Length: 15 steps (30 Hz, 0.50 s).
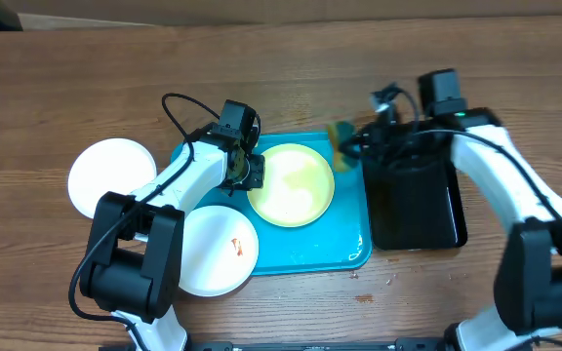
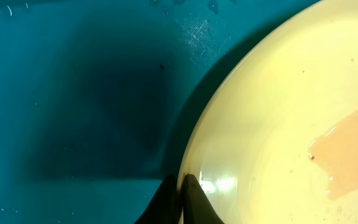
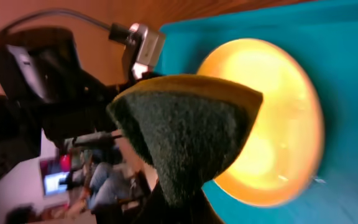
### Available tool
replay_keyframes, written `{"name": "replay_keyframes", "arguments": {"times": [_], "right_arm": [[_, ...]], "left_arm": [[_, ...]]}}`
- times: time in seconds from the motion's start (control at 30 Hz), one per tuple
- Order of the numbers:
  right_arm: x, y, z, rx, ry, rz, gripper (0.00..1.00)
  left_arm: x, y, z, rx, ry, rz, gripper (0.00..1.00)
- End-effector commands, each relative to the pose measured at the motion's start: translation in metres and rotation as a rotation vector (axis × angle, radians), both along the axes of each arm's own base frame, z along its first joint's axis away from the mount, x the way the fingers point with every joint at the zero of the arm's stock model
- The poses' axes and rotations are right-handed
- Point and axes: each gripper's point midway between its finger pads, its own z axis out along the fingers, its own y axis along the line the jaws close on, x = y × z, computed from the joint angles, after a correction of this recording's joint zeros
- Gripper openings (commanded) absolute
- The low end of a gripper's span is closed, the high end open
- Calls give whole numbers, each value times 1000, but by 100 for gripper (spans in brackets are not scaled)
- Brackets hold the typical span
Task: Clean dirty plates on tray and stack at the side
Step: 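Return the sponge to the black tray with the right gripper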
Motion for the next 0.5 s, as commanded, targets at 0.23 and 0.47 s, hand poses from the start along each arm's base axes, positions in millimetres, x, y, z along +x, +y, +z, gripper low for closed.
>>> {"name": "replay_keyframes", "arguments": {"times": [0.23,0.47], "right_arm": [[-33,-141,-73,-810,213,-247,4],[-62,-152,-105,-880,299,-252,4]], "left_arm": [[13,3,51,28,-120,7,4],[18,22,135,182,-386,64,4]]}}
